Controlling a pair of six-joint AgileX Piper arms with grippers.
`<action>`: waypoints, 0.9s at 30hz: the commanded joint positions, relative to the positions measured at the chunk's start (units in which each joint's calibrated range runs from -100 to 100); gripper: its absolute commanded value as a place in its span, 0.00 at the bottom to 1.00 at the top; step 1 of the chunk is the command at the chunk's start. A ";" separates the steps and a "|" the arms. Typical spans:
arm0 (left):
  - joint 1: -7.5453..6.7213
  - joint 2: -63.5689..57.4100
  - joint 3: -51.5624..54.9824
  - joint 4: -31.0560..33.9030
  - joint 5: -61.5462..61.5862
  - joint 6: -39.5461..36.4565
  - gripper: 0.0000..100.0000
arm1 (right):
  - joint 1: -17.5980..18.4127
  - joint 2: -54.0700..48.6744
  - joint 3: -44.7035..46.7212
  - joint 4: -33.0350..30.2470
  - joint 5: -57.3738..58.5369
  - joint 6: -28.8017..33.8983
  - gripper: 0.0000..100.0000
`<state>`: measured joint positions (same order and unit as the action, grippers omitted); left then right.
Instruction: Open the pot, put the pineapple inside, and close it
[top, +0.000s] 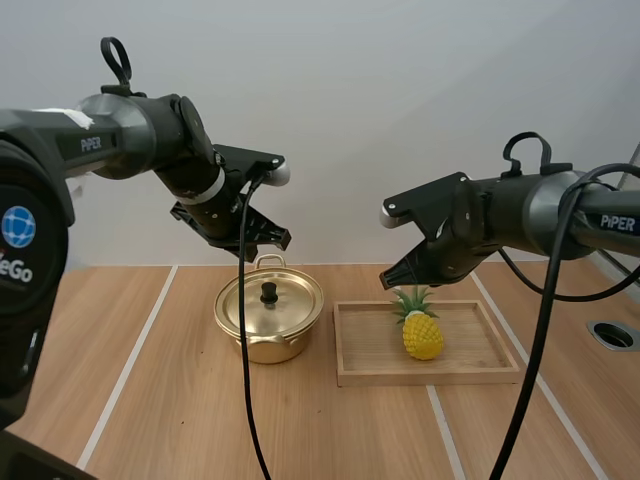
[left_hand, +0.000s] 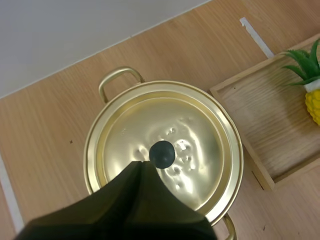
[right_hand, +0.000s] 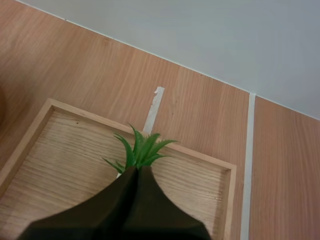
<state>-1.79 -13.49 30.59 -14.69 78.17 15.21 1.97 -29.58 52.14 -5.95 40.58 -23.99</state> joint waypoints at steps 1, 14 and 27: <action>-1.21 1.67 0.36 -0.59 -1.74 0.23 0.00 | 0.03 0.11 0.14 -0.37 -0.47 0.52 0.00; -1.70 5.90 0.22 2.13 -9.48 0.23 0.00 | 0.03 0.03 0.14 -1.25 -0.47 0.52 0.00; -1.70 6.43 0.22 2.13 -6.30 0.23 0.00 | 0.03 0.03 0.14 -1.25 -1.14 0.52 0.00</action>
<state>-3.27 -7.01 30.74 -13.08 71.42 15.21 1.97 -29.21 52.14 -6.71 40.24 -23.63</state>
